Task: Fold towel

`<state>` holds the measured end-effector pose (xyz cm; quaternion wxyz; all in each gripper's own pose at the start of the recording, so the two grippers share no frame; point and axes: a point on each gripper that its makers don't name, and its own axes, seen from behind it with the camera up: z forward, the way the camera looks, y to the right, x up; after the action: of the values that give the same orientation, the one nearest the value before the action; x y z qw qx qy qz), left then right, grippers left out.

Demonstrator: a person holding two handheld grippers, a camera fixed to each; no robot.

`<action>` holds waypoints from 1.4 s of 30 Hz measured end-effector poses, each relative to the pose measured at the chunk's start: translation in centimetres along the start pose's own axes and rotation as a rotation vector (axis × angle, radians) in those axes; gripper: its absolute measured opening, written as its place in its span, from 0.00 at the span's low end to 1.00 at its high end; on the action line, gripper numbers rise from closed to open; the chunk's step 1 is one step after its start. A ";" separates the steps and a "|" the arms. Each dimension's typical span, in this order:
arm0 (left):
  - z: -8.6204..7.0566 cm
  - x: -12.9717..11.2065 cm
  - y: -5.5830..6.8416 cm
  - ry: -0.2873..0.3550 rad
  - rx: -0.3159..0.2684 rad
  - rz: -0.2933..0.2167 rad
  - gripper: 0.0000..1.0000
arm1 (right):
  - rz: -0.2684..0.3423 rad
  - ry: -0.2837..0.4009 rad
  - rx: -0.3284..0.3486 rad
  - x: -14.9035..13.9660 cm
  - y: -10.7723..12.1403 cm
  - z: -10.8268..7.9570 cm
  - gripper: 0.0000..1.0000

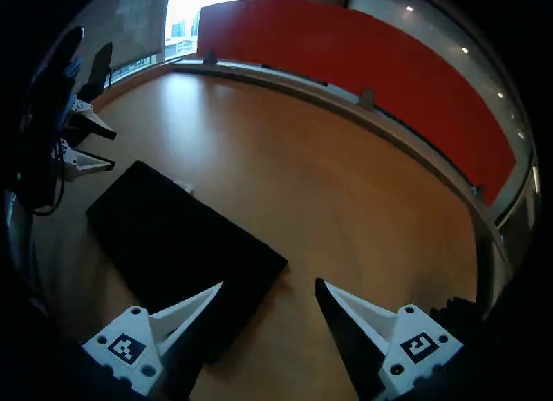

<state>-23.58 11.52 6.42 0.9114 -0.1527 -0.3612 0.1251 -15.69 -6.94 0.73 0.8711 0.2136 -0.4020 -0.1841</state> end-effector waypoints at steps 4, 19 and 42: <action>-0.8 -0.5 0.0 0.003 0.005 -0.017 0.91 | 0.013 0.001 0.002 -0.6 -0.4 -0.8 0.93; -4.0 -4.2 1.5 -0.012 -0.002 -0.058 0.91 | 0.036 0.001 0.014 -3.0 -2.3 -3.5 0.93; -6.6 -7.0 1.7 -0.017 0.017 -0.148 0.91 | -0.002 0.006 0.047 -4.6 -3.8 -4.8 0.93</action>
<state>-24.08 9.50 -3.13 0.9162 -0.1169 -0.3782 0.0615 -15.34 -6.77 -6.89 0.8669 0.2353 -0.4033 -0.1749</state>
